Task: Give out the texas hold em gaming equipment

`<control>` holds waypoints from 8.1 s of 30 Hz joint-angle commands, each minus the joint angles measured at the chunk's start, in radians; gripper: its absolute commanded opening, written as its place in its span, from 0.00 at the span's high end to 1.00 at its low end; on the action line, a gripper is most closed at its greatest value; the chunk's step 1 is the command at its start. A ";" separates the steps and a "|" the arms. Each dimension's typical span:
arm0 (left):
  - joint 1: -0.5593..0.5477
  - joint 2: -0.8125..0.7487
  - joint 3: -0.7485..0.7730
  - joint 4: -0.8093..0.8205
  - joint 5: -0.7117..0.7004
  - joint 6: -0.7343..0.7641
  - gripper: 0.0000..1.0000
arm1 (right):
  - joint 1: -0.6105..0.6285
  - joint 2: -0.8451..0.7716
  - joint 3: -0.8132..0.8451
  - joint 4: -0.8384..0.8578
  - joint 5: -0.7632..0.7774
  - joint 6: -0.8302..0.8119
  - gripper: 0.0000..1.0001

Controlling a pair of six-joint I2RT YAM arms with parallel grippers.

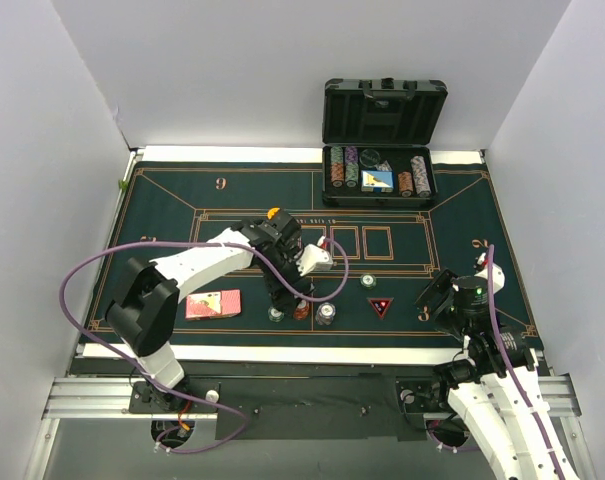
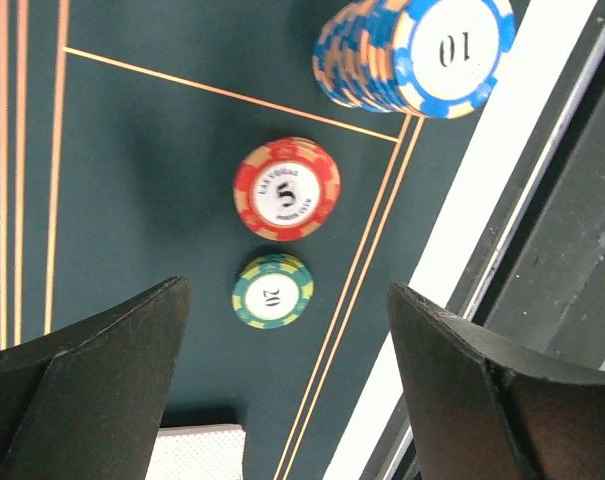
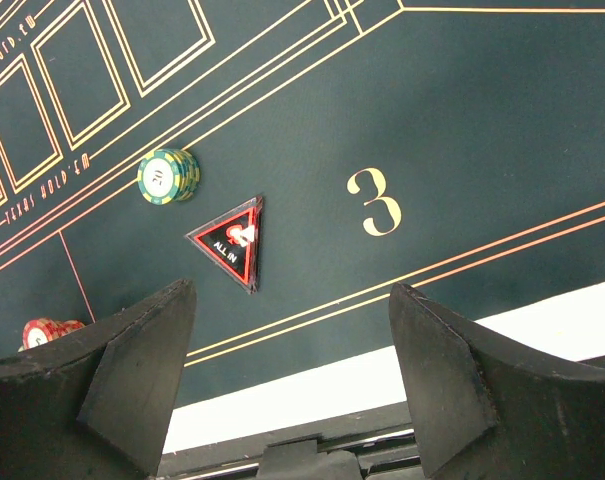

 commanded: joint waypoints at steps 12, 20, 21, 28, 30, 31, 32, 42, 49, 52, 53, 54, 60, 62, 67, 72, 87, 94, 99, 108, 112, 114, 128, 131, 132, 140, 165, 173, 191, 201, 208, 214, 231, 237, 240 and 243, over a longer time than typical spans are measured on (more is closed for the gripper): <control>-0.094 0.009 -0.064 0.160 -0.011 0.029 0.09 | -0.004 0.005 -0.007 0.011 0.000 -0.009 0.27; -0.097 0.046 -0.056 0.200 -0.045 0.030 0.09 | -0.004 0.008 -0.007 0.011 0.001 -0.009 0.27; -0.097 0.049 -0.052 0.200 -0.045 0.029 0.09 | -0.004 0.010 -0.007 0.010 0.001 -0.009 0.27; -0.100 0.040 -0.055 0.192 -0.052 0.029 0.09 | -0.004 0.010 -0.008 0.013 0.001 -0.009 0.27; -0.100 0.031 -0.058 0.192 -0.055 0.029 0.09 | -0.004 0.011 -0.008 0.014 0.001 -0.009 0.27; -0.100 0.029 -0.058 0.194 -0.054 0.027 0.09 | -0.006 0.011 -0.010 0.014 0.001 -0.012 0.27; -0.100 0.028 -0.058 0.192 -0.054 0.024 0.09 | -0.004 0.011 -0.010 0.014 0.001 -0.011 0.27; -0.108 0.003 -0.053 0.166 -0.037 0.003 0.09 | -0.004 0.010 -0.010 0.014 -0.004 -0.011 0.27; -0.134 0.015 -0.105 0.212 -0.097 0.003 0.06 | -0.004 0.011 -0.011 0.018 -0.007 -0.012 0.27; -0.142 0.014 -0.131 0.247 -0.114 0.009 0.05 | -0.003 0.011 -0.011 0.018 -0.007 -0.012 0.27; -0.142 0.015 -0.137 0.257 -0.118 0.010 0.05 | -0.004 0.011 -0.011 0.018 -0.007 -0.011 0.27; -0.142 0.020 -0.139 0.258 -0.130 0.010 0.05 | -0.004 0.011 -0.011 0.018 -0.005 -0.012 0.27; -0.142 0.040 -0.165 0.329 -0.182 -0.005 0.05 | -0.004 0.013 -0.013 0.018 -0.004 -0.012 0.27; -0.142 0.049 -0.171 0.353 -0.207 -0.010 0.05 | -0.003 0.013 -0.013 0.018 -0.002 -0.011 0.27; -0.142 0.063 -0.183 0.359 -0.215 0.003 0.20 | -0.004 0.016 -0.011 0.018 -0.002 -0.009 0.27; -0.137 0.055 -0.193 0.347 -0.202 0.009 0.38 | -0.004 0.017 -0.013 0.018 -0.004 -0.011 0.27; -0.054 0.147 -0.042 0.297 -0.163 -0.080 0.57 | -0.004 0.023 -0.011 0.016 -0.007 -0.012 0.27; -0.048 0.180 0.022 0.281 -0.134 -0.112 0.57 | -0.004 0.031 -0.007 0.019 -0.007 -0.015 0.27; 0.048 0.140 0.097 0.212 -0.095 -0.132 0.52 | 0.001 0.043 0.001 0.036 -0.020 -0.018 0.27; 0.223 0.000 0.108 0.076 -0.080 -0.051 0.46 | 0.181 0.210 0.045 0.261 0.008 0.017 0.27; 0.344 -0.054 0.084 0.054 -0.010 -0.086 0.45 | 0.428 0.551 0.220 0.307 0.146 -0.047 0.28; 0.416 -0.075 0.084 0.042 0.023 -0.099 0.45 | 0.489 0.713 0.347 0.304 0.158 -0.093 0.28; 0.683 -0.170 0.054 -0.041 0.143 -0.106 0.42 | 0.619 1.411 0.935 0.246 -0.148 -0.314 0.38; 0.702 -0.166 0.051 -0.056 0.152 -0.120 0.42 | 0.643 1.474 0.992 0.234 -0.168 -0.368 0.40; 0.703 -0.164 0.051 -0.059 0.150 -0.123 0.42 | 0.646 1.505 1.021 0.220 -0.171 -0.373 0.42; 0.720 -0.201 0.031 -0.061 0.153 -0.140 0.42 | 0.654 1.579 1.030 0.202 -0.186 -0.408 0.49; 0.757 -0.236 0.031 -0.055 0.153 -0.155 0.41 | 0.631 1.453 0.639 0.254 0.071 -0.354 0.63; 0.757 -0.221 0.034 -0.049 0.146 -0.148 0.41 | 0.521 1.314 0.449 0.260 0.188 -0.241 0.64; 0.756 -0.216 0.041 -0.064 0.135 -0.126 0.41 | 0.568 1.269 0.706 0.229 0.124 -0.244 0.62; 0.756 -0.227 0.034 -0.062 0.136 -0.135 0.41 | 0.639 1.537 0.961 0.235 -0.086 -0.328 0.50; 0.757 -0.229 0.033 -0.064 0.133 -0.140 0.41 | 0.682 1.657 1.067 0.202 -0.109 -0.362 0.48; 0.757 -0.232 0.036 -0.067 0.124 -0.137 0.41 | 0.683 1.676 1.061 0.179 -0.041 -0.363 0.49; 0.756 -0.233 0.047 -0.087 0.117 -0.125 0.40 | 0.541 1.298 0.463 0.292 0.168 -0.202 0.65; 0.740 -0.235 0.042 -0.101 0.124 -0.113 0.36 | 0.528 1.202 0.365 0.289 0.197 -0.166 0.65; 0.662 -0.242 0.034 -0.102 0.100 -0.108 0.34 | 0.525 1.160 0.337 0.280 0.207 -0.158 0.65; 0.601 -0.248 0.025 -0.098 0.072 -0.112 0.32 | 0.524 1.128 0.315 0.274 0.213 -0.153 0.65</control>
